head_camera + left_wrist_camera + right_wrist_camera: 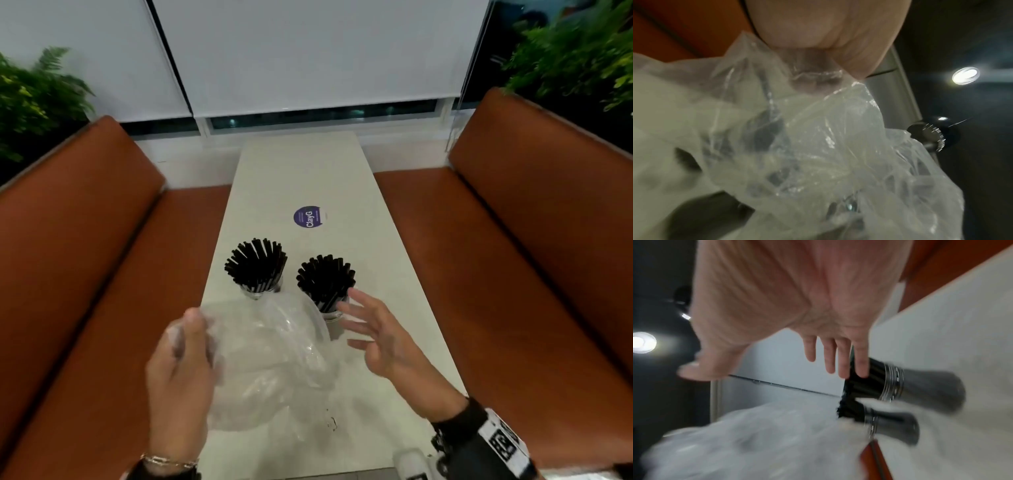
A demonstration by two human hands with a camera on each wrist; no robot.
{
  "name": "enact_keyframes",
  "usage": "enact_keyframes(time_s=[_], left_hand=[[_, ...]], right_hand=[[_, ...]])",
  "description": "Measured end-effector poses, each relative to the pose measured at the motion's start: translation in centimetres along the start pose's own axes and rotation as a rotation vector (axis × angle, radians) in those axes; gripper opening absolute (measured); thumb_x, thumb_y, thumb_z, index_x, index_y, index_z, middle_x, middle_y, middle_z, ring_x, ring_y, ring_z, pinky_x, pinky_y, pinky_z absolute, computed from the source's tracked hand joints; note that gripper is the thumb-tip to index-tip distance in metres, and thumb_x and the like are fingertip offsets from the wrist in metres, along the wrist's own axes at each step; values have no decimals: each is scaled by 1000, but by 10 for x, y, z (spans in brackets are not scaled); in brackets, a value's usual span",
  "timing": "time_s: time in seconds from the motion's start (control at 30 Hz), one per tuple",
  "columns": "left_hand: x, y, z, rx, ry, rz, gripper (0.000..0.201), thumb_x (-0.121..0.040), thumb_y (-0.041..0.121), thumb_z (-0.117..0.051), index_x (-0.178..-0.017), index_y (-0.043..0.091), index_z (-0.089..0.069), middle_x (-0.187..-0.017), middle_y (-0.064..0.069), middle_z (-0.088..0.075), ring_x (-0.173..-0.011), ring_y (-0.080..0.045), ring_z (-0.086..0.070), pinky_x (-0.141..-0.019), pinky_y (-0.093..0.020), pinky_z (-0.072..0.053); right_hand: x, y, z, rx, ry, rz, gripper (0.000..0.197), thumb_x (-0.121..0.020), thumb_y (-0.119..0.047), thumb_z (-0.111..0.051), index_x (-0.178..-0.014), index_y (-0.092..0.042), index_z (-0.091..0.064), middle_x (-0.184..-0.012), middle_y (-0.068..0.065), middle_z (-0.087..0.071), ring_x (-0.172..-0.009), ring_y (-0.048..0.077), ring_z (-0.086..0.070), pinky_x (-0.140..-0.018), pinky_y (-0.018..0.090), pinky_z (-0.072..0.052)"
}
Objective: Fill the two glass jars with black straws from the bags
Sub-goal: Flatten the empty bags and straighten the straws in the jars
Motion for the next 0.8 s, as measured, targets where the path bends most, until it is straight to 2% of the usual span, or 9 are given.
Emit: enact_keyframes(time_s=[0.13, 0.17, 0.23, 0.27, 0.3, 0.37, 0.43, 0.6, 0.8], left_hand=[[46, -37, -45, -20, -221, 84, 41, -101, 57, -50, -91, 22, -70, -56, -3, -62, -50, -13, -58, -62, -37, -48], [52, -56, -52, -15, -252, 112, 41, -99, 58, -50, -92, 23, -70, -56, -3, -62, -50, -16, -59, -62, -40, -52], [58, -82, -61, -4, -272, 172, 37, -102, 55, -50, -93, 26, -71, -59, -9, -64, -51, -21, -62, -62, -47, -57], [60, -91, -61, -33, -259, 192, 36, -104, 53, -50, -92, 26, -70, -60, -12, -66, -52, -23, -62, -63, -46, -57], [61, -96, -61, -82, -244, 176, 35, -105, 51, -50, -90, 26, -70, -61, -13, -67, -54, -24, -64, -63, -41, -56], [60, -100, -55, -167, -173, 159, 35, -104, 46, -54, -85, 21, -67, -67, -6, -68, -67, -22, -63, -63, -29, -48], [52, -110, -45, -214, -104, 182, 41, -103, 45, -58, -76, 14, -60, -68, -1, -59, -70, -21, -53, -63, -29, -40], [35, -120, -29, -252, -20, 234, 57, -103, 48, -57, -63, 16, -33, -61, -1, -36, -63, -23, -34, -64, -37, -30], [25, -122, -18, -132, -37, 267, 49, -105, 51, -53, -79, 12, -67, -68, -2, -48, -67, -23, -46, -66, -35, -37]], right_hand=[[32, 8, -24, 123, -118, -117, 124, -47, -85, -81, -152, -54, -23, -140, -23, -53, -128, -5, -55, -108, 22, -48], [37, 18, -20, 142, -63, -182, 115, -50, -79, -86, -148, -53, -32, -132, -20, -58, -120, -2, -60, -105, 26, -51], [37, 41, -17, 136, -8, -238, 57, -65, -65, -89, -112, -42, -65, -100, -16, -67, -90, 8, -64, -87, 32, -55], [38, 54, -16, 131, -7, -267, 43, -72, -63, -87, -87, -28, -66, -82, -12, -59, -76, 12, -55, -77, 34, -48], [39, 70, -14, 117, -10, -309, 55, -75, -64, -84, -75, -16, -58, -75, -4, -48, -72, 15, -45, -72, 35, -39], [43, 83, -9, 30, 48, -335, 76, -78, -68, -79, -76, -1, -43, -79, 11, -33, -73, 21, -34, -68, 35, -32], [47, 93, -1, -97, 148, -364, 82, -80, -67, -77, -80, 6, -40, -82, 13, -30, -74, 24, -33, -62, 33, -42], [48, 110, 8, -242, 266, -484, 60, -77, -67, -79, -88, -9, -73, -91, 13, -51, -84, 29, -52, -75, 40, -57], [45, 103, 14, -651, 338, -456, 36, -106, -37, -53, -101, -7, -74, -116, 10, -74, -113, 29, -67, -91, 48, -58]])
Point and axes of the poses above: each hand's wrist, its own x-axis away from the middle knuckle, its own z-axis out of the back of the hand, y = z × x, the point moved 6 cm from there along -x, towards the middle knuckle
